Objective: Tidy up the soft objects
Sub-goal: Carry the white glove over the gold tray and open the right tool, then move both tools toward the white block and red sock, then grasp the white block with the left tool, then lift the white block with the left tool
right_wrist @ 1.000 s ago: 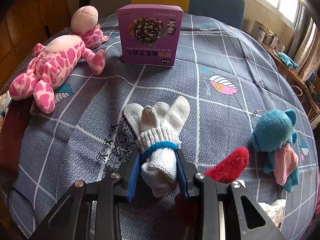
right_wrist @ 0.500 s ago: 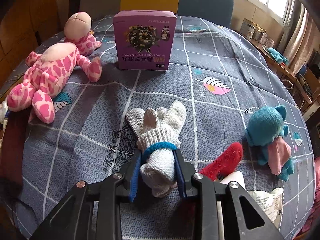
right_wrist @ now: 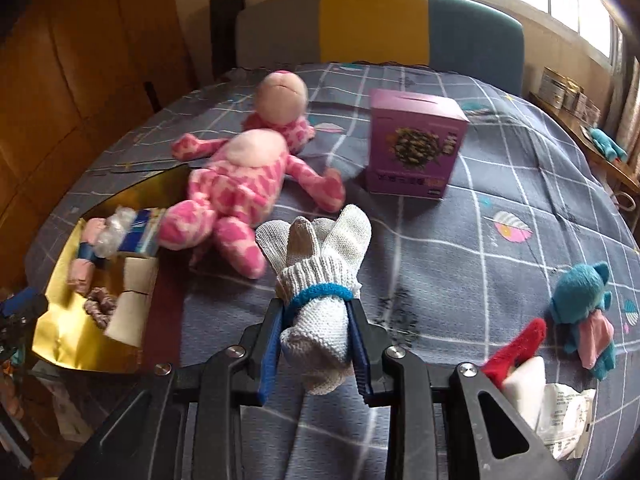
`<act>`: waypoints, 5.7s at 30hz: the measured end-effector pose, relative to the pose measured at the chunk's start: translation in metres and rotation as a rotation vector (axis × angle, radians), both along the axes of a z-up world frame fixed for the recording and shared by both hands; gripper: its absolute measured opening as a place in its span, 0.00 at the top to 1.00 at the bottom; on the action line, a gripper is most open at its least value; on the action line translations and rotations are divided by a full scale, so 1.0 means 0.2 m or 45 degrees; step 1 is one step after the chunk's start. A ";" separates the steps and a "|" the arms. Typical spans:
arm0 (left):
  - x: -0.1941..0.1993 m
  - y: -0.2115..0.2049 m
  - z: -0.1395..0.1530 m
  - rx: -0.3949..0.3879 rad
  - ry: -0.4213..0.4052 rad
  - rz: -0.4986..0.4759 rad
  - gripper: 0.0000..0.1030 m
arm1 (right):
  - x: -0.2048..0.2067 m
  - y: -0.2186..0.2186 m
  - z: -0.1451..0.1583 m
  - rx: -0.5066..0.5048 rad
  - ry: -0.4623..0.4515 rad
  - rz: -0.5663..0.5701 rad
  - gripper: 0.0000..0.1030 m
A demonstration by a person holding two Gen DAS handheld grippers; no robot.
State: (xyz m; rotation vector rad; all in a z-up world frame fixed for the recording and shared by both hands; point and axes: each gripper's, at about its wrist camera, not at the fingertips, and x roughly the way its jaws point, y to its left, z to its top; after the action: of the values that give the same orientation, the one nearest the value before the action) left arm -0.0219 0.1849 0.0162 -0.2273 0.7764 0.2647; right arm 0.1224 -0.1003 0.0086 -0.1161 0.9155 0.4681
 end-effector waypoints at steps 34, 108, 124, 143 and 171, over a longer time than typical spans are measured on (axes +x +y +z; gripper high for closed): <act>-0.06 0.15 -0.05 -0.059 0.014 0.105 0.25 | -0.21 0.94 -0.24 -0.076 0.119 0.387 0.70; 0.25 -0.59 0.07 0.076 0.005 -0.493 0.25 | -0.18 -0.97 0.15 0.068 -0.075 -0.634 0.55; 0.53 -1.22 -0.01 -0.085 0.141 -0.915 0.35 | -0.25 -1.47 0.02 0.286 0.073 -0.948 0.55; 0.74 -1.77 -0.29 -0.398 0.395 -1.130 0.56 | -0.26 -1.50 -0.03 0.455 0.126 -0.921 0.55; 0.85 -1.09 -0.34 -0.464 0.450 -0.780 0.80 | -0.23 -1.42 -0.05 0.332 0.181 -0.869 0.55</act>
State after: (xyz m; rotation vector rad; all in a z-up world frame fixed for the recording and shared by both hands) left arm 0.1478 -0.0340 -0.0519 -0.2773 1.2035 -0.4327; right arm 0.0768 -0.3845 -0.0012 0.4629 0.9610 -0.0458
